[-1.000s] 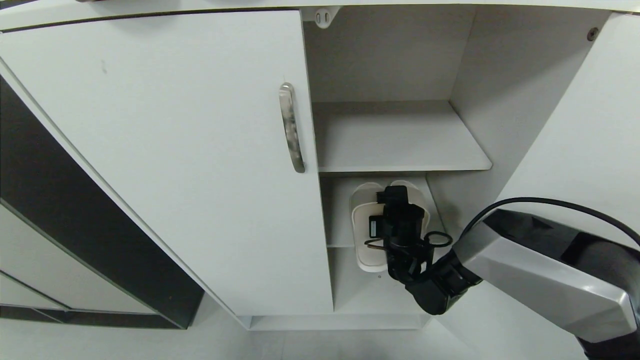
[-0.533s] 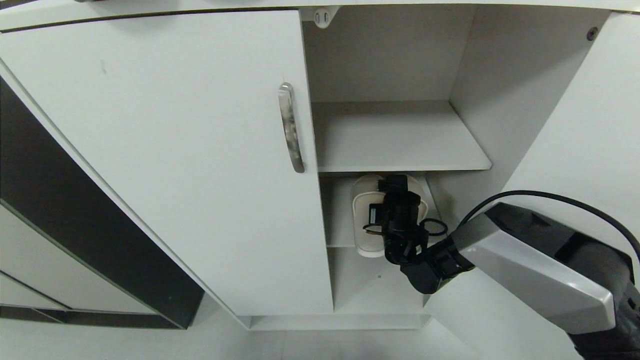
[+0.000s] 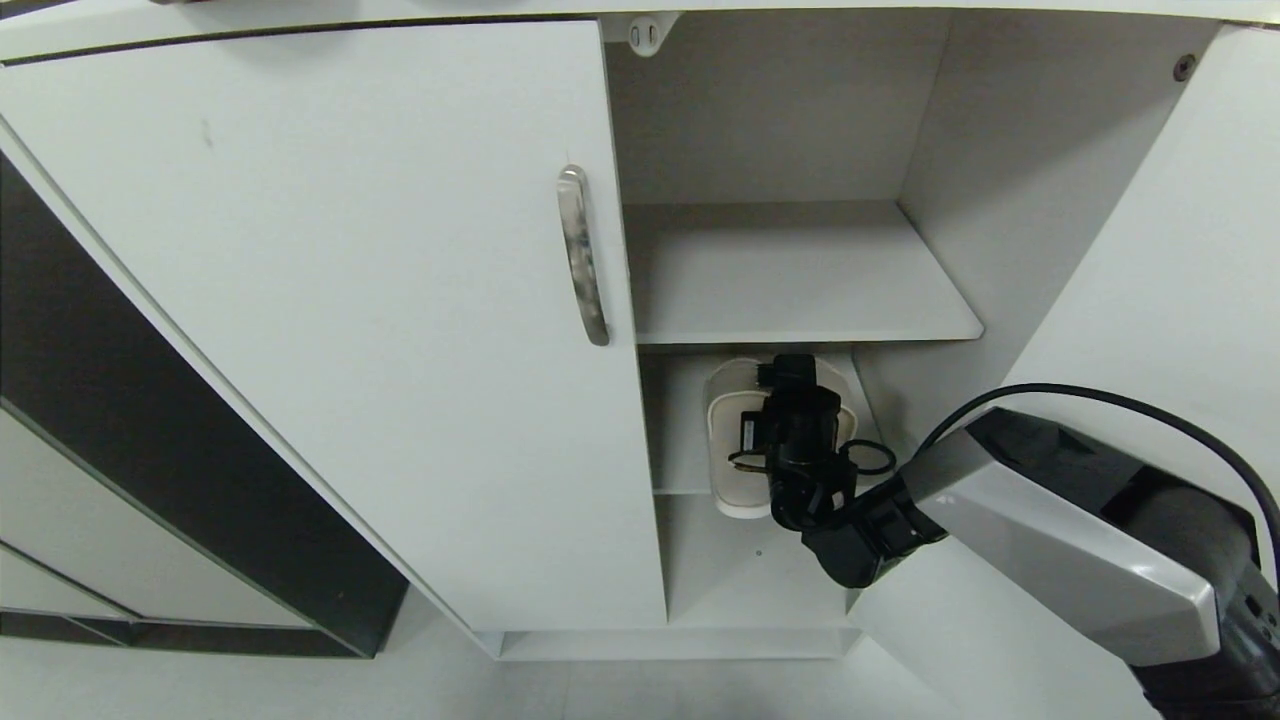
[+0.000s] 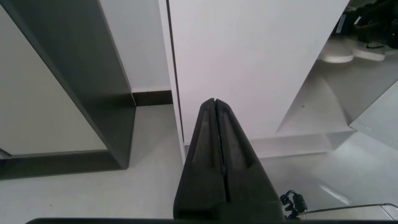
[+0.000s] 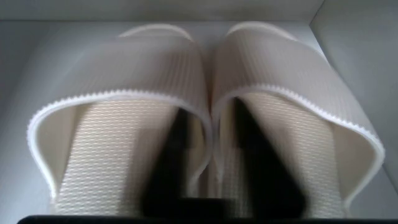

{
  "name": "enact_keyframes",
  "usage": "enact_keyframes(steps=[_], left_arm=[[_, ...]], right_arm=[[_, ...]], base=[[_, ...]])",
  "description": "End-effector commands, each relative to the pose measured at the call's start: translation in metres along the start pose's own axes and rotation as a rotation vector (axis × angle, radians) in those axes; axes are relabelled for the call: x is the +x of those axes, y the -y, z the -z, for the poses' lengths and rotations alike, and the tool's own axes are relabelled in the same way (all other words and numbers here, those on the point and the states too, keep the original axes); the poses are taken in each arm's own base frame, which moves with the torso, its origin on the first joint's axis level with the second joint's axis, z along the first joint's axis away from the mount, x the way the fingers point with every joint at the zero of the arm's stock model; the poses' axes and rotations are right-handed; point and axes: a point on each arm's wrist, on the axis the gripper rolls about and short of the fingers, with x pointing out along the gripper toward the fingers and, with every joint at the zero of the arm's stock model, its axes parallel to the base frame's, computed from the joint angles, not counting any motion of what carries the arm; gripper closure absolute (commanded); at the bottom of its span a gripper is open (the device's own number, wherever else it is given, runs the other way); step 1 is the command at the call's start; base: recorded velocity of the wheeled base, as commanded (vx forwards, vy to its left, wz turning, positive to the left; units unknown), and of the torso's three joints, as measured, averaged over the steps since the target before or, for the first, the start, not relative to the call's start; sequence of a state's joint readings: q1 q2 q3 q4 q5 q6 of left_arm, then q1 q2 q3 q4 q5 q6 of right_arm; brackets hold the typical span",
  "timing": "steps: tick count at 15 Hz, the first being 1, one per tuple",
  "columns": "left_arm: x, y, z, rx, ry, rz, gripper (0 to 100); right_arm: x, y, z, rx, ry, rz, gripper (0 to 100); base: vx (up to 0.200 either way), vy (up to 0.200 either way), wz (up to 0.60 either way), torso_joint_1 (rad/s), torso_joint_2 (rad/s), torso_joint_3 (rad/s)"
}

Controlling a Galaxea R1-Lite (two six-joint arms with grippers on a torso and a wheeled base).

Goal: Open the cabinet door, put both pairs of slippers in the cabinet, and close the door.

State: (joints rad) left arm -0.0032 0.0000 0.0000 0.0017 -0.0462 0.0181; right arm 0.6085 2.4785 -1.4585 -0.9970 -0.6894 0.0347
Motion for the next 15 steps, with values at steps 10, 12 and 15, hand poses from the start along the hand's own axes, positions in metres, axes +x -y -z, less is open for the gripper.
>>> enact_keyframes(steps=[10,12,15], left_arm=[[0.0,0.0,0.0,0.0,-0.001,0.0,100],[0.0,0.0,0.0,0.0,-0.001,0.0,100],[0.0,0.0,0.0,0.0,-0.001,0.0,100]], right_arm=[[-0.061,0.009,-0.014,-0.01,-0.047,-0.066,0],[-0.069,0.013,-0.016,-0.006,-0.043,-0.073,0],[-0.097,0.016,-0.017,-0.012,-0.05,-0.115,0]], base=[[0.0,0.0,0.0,0.0,0.0,0.0],[0.0,0.0,0.0,0.0,0.0,0.0],[0.0,0.0,0.0,0.0,0.0,0.0]])
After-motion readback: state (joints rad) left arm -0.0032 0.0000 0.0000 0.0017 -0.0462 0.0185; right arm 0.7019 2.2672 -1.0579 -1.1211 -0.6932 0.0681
